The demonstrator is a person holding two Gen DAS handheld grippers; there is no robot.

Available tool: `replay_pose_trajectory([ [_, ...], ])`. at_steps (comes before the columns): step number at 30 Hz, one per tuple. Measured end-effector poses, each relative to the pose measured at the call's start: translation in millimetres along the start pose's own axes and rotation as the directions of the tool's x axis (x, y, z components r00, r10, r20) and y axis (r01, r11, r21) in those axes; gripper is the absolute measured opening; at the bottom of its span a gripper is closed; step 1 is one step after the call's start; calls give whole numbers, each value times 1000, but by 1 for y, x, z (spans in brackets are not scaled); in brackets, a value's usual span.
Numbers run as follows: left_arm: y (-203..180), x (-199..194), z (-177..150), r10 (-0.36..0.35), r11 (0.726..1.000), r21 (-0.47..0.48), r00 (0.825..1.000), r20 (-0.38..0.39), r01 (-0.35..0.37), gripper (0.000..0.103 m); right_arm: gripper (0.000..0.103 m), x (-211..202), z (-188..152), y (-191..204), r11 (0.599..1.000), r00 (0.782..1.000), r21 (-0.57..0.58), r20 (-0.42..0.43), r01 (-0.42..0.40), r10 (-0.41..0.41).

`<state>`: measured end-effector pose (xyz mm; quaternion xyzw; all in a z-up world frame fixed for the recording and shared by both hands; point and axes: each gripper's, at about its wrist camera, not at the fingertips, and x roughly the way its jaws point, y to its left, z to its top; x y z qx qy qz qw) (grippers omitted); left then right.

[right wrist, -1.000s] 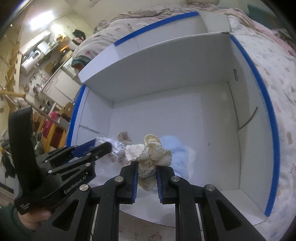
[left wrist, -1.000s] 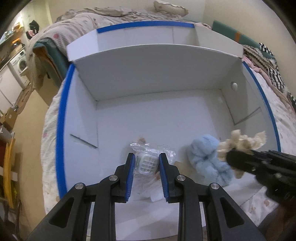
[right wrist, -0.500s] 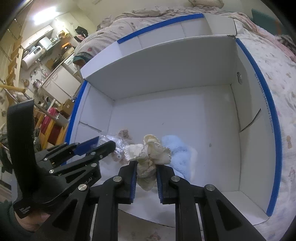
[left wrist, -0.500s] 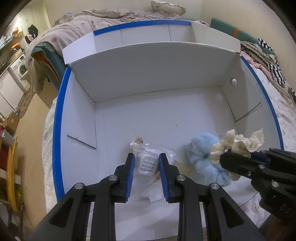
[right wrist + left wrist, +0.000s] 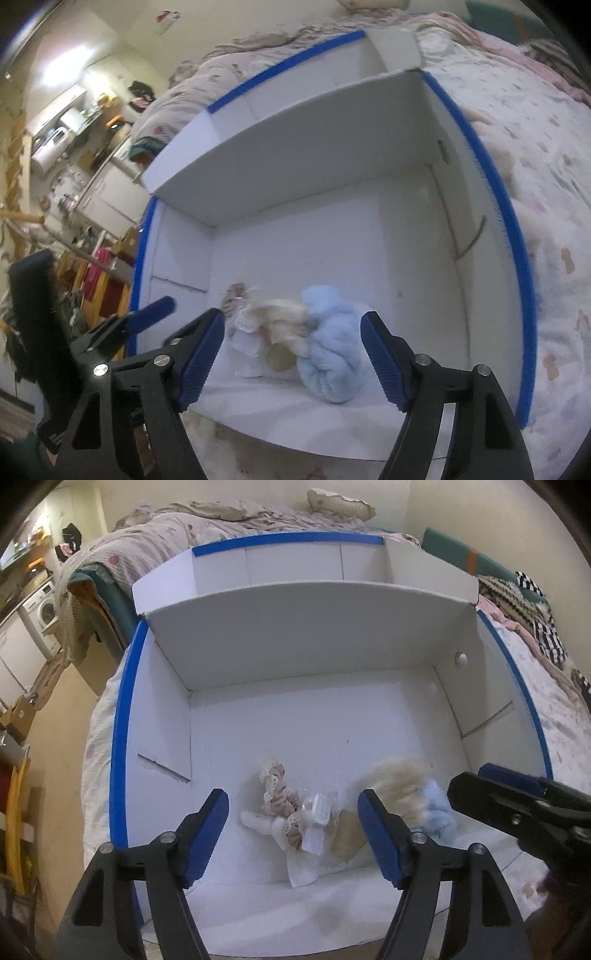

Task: Organize soft objects
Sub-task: 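Lower the bag and cream scrunchie into the box and open both grippers, then withdraw both grippers from the box toward the pink toy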

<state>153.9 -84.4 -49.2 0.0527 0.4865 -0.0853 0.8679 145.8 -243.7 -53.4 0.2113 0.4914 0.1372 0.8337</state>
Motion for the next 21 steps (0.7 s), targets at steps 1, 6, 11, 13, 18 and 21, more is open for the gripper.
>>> replay_pose_trajectory([
  [1, 0, -1, 1, -1, 1000, -4, 1000, 5, 1, 70, 87, 0, 0, -1, 1000, 1000, 7, -1, 10, -10],
  [6, -2, -2, 2, 3, 1000, 3, 1000, 3, -3, 70, 102, -5, -1, 1, 999, 999, 0, 30, 39, -39],
  [11, -4, -2, 0, 10, 1000, 9, 1000, -1, -10, 70, 103, -10, 1, 1, 999, 997, -7, 63, 54, -53],
  [13, -4, -3, 0, 15, 1000, 10, 1000, 4, -15, 70, 103, -11, 1, 2, 998, 996, -7, 70, 57, -56],
  [18, -3, -10, 0, 23, 1000, 5, 1000, 18, -23, 70, 103, -16, 3, 3, 999, 994, 3, 94, 52, -52],
  [21, 3, -17, -1, 19, 999, -33, 999, 28, -18, 70, 103, -21, 2, 7, 998, 992, -11, 111, 54, -53],
])
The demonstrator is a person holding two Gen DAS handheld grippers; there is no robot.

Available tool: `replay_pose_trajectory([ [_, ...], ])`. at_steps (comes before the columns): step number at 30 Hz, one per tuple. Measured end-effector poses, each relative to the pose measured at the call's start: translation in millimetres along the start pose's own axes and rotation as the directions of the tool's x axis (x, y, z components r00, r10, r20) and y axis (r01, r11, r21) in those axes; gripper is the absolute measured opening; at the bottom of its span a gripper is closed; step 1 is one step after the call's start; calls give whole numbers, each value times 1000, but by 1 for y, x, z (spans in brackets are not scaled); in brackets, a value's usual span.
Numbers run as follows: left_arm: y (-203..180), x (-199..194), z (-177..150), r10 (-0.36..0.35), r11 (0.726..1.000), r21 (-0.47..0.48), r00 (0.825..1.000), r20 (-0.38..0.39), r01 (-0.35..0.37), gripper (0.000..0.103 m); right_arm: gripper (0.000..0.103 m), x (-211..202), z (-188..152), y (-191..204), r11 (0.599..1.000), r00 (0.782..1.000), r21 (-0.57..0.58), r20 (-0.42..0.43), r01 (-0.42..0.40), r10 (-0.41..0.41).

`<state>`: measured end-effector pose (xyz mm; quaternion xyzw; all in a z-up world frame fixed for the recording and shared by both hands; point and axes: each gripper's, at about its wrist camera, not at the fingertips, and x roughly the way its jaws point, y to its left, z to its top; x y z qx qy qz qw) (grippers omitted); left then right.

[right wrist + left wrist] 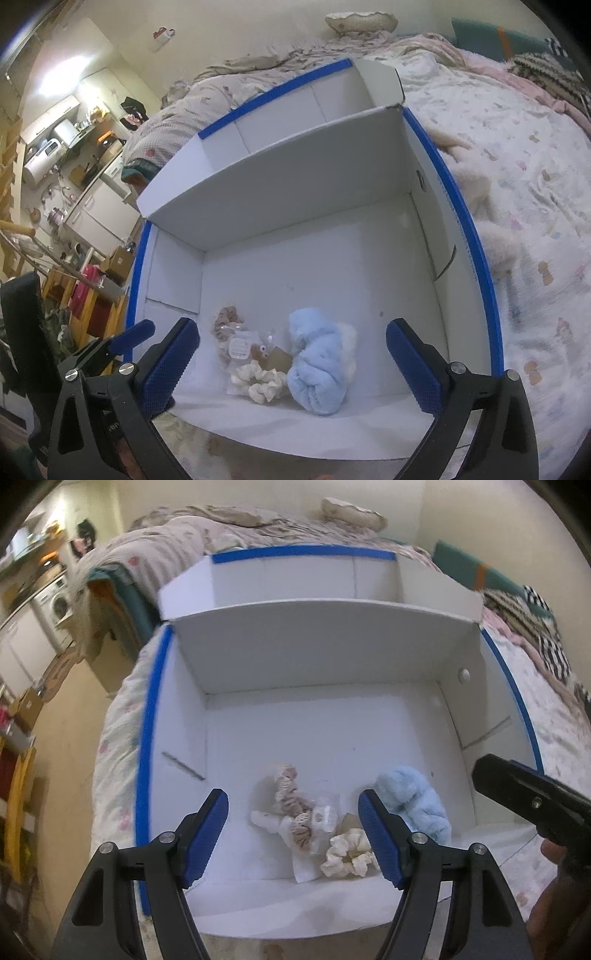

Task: Organize soft objects
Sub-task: 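Withdraw both grippers from the box toward the pink toy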

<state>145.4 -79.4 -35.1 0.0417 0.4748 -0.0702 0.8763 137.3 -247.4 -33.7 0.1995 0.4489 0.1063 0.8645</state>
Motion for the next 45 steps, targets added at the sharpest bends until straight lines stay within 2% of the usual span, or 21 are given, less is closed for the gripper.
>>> replay_pose_trajectory([
  [4, 11, -9, -4, 10, 999, -47, 1000, 8, -9, 70, 103, -6, -1, 2, 1000, 1000, -8, 17, 7, -7],
  [10, 22, -26, -10, 60, 997, -55, 998, 36, -58, 70, 103, -22, -8, 2, 1000, 999, -2, 44, 12, -12],
  [23, 29, -52, -50, 50, 998, -27, 999, 14, -50, 70, 103, -54, -42, 9, 999, 998, -39, 57, 12, -10],
  [27, 36, -59, -65, 62, 998, -21, 998, 9, -62, 70, 103, -55, -54, 13, 998, 999, -58, 36, 14, -12],
  [32, 50, -62, -80, 68, 995, -66, 998, -15, -69, 70, 103, -51, -70, 15, 997, 1000, -78, -4, 28, -29],
  [37, 57, -55, -93, 64, 991, -110, 995, -71, -72, 70, 103, -44, -80, 12, 998, 999, -60, -48, 21, -24],
  [40, 54, -48, -100, 65, 993, -95, 992, -109, -76, 70, 103, -43, -81, 10, 999, 998, -41, -60, 18, -20],
  [45, 58, -37, -103, 68, 991, -107, 987, -143, -83, 70, 103, -32, -84, 0, 995, 989, -14, -113, 95, -95],
])
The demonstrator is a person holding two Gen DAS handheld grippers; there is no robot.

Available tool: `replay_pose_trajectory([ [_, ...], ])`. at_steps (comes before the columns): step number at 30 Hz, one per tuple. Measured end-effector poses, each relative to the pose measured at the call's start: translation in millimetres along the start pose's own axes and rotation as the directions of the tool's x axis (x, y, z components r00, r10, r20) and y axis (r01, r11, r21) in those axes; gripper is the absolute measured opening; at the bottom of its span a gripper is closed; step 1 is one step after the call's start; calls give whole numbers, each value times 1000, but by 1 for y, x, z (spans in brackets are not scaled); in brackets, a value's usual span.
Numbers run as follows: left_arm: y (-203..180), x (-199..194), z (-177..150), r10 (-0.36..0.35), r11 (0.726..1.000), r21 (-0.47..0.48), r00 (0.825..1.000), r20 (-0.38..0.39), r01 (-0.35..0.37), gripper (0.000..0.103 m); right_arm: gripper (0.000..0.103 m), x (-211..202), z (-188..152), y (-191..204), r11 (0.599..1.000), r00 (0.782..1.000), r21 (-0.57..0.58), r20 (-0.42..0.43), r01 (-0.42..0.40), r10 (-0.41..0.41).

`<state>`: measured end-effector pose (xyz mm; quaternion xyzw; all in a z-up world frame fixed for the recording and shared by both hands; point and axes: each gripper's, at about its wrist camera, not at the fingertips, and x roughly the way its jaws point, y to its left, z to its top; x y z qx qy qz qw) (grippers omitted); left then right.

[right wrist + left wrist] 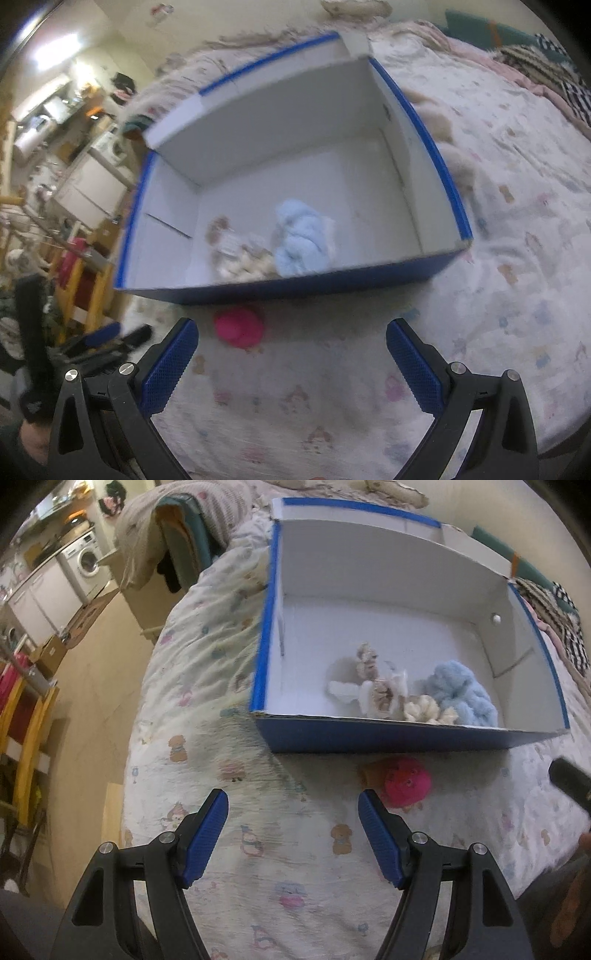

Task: Organize soft objects
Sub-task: 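Withdraw both grippers from the box toward the pink toy, then grasp the pink rubber toy with the right gripper while the left gripper grasps the tan foam piece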

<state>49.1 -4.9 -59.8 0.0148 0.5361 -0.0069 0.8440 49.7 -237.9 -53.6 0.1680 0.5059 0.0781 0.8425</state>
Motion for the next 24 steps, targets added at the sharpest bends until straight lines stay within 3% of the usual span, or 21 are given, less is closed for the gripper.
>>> replay_pose_trajectory([
  [5, 14, 13, 1, 2, 998, -63, 999, -45, -5, 70, 103, 22, -4, -12, 997, 994, 45, -94, 64, -59],
  [11, 16, 32, 3, -23, 995, -97, 995, -94, 14, 70, 103, 30, -3, -9, 997, 991, 33, -111, 73, -69],
  [15, 4, 42, 7, -65, 994, -94, 991, -118, 54, 70, 103, 35, -2, -5, 999, 992, 29, -124, 30, -26],
  [22, 0, 44, 11, -22, 996, -87, 993, -116, 12, 70, 103, 69, -3, 27, 998, 982, -56, -186, -35, 24],
  [24, 5, 41, 12, -7, 995, -96, 993, -114, -3, 70, 95, 81, -3, 38, 995, 979, -87, -204, -46, 27],
])
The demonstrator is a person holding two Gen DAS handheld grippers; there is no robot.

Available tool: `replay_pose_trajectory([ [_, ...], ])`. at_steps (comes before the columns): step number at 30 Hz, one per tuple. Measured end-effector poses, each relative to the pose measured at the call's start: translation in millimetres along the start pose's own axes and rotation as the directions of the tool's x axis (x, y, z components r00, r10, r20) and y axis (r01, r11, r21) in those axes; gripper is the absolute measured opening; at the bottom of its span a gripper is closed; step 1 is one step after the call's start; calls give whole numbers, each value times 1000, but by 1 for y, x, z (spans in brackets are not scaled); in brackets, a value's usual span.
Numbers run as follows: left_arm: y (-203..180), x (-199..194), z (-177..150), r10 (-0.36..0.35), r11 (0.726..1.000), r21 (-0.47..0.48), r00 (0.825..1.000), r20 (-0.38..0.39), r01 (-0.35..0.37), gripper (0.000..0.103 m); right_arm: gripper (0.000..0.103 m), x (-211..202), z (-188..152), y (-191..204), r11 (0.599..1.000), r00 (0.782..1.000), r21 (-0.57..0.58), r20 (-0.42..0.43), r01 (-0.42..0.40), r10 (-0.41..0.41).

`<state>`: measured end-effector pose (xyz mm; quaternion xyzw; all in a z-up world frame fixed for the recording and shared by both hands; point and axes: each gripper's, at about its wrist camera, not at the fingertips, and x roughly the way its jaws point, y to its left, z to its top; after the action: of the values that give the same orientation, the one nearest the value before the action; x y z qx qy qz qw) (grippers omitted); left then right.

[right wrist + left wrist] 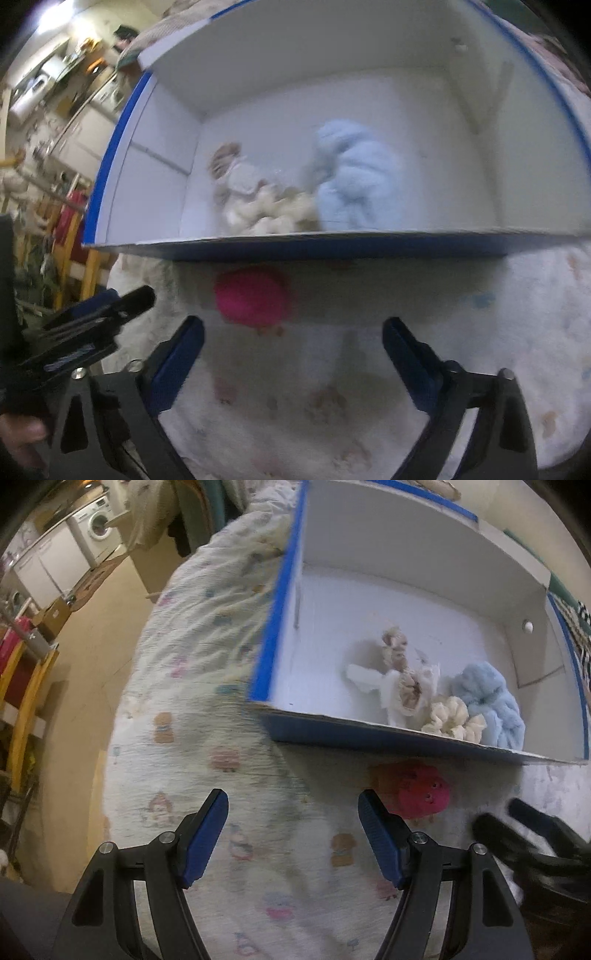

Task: Organize soft objects
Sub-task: 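Grasp the pink rubber toy with the right gripper while the left gripper grasps the tan foam piece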

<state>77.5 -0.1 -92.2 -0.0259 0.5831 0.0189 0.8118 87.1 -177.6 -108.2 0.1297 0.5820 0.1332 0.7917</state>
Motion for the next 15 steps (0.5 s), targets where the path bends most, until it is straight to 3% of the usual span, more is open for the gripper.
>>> replay_pose_trajectory([
  [2, 9, -4, 0, -7, 1000, -18, 1000, 6, 7, 70, 87, 13, 3, 9, 1000, 1000, -23, -26, -10, 9],
  [10, 38, -11, -5, 3, 999, -54, 1000, 18, -2, 70, 76, 37, 9, 33, 997, 999, -76, -38, -22, 19],
  [11, 40, -9, -5, 2, 998, -59, 1000, 12, -1, 70, 72, 41, 9, 36, 996, 999, -85, -37, -13, 10],
  [13, 41, -6, -6, 3, 998, -67, 1000, 1, -3, 70, 53, 46, 8, 39, 996, 999, -91, -39, 1, -4],
  [15, 41, -5, -7, 0, 998, -70, 1000, -4, 0, 70, 50, 47, 9, 37, 997, 999, -76, -36, -2, 0],
])
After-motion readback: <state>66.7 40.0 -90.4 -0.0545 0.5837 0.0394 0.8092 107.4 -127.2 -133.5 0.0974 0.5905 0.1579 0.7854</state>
